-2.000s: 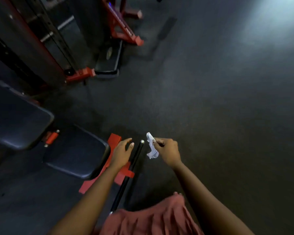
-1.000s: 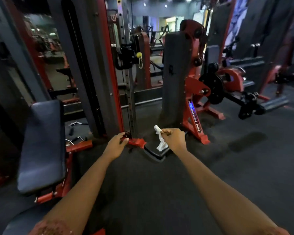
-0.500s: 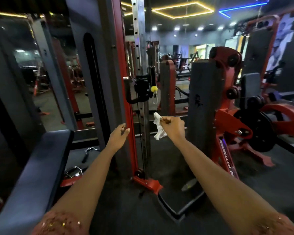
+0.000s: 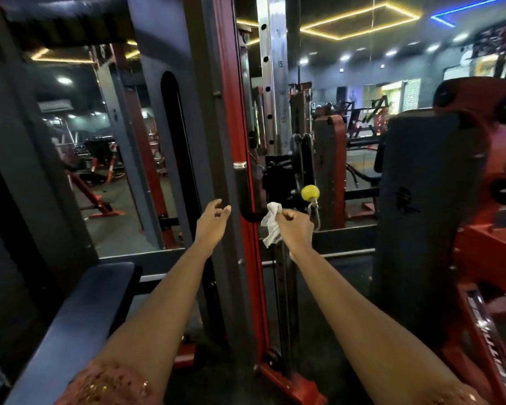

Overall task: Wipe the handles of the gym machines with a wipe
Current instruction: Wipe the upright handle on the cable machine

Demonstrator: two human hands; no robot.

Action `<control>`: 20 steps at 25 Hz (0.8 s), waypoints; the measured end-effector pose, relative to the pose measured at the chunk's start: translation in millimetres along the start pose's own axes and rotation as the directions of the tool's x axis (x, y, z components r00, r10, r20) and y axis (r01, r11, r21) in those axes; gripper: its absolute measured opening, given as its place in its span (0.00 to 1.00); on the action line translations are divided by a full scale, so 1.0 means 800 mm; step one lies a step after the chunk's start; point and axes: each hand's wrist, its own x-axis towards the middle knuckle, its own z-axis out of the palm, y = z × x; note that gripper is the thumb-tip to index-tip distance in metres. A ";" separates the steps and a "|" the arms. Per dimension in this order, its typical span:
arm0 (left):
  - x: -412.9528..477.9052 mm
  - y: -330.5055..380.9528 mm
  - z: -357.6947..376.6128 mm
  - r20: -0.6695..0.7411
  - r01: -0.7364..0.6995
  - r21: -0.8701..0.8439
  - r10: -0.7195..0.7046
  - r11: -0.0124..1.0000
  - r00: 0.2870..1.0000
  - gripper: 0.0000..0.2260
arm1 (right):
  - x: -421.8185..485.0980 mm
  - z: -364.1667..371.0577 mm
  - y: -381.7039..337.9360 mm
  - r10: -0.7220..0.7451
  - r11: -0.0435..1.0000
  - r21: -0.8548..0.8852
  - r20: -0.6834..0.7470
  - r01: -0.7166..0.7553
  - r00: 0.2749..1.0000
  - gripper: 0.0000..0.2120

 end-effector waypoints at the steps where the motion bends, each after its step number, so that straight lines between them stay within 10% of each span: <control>1: 0.029 -0.006 0.004 0.011 -0.012 -0.016 0.012 1.000 1.000 0.22 | 0.025 0.019 -0.003 0.003 0.999 0.045 -0.041 -0.002 0.999 0.09; 15: 0.216 -0.073 0.052 0.105 -0.250 -0.259 0.285 0.933 0.953 0.18 | 0.134 0.193 0.043 -0.411 0.911 -0.156 -0.279 0.382 0.868 0.14; 20: 0.218 -0.078 0.058 0.061 -0.271 -0.277 0.298 0.922 0.953 0.20 | 0.125 0.176 0.088 -0.403 0.894 -0.228 -0.033 0.386 0.915 0.16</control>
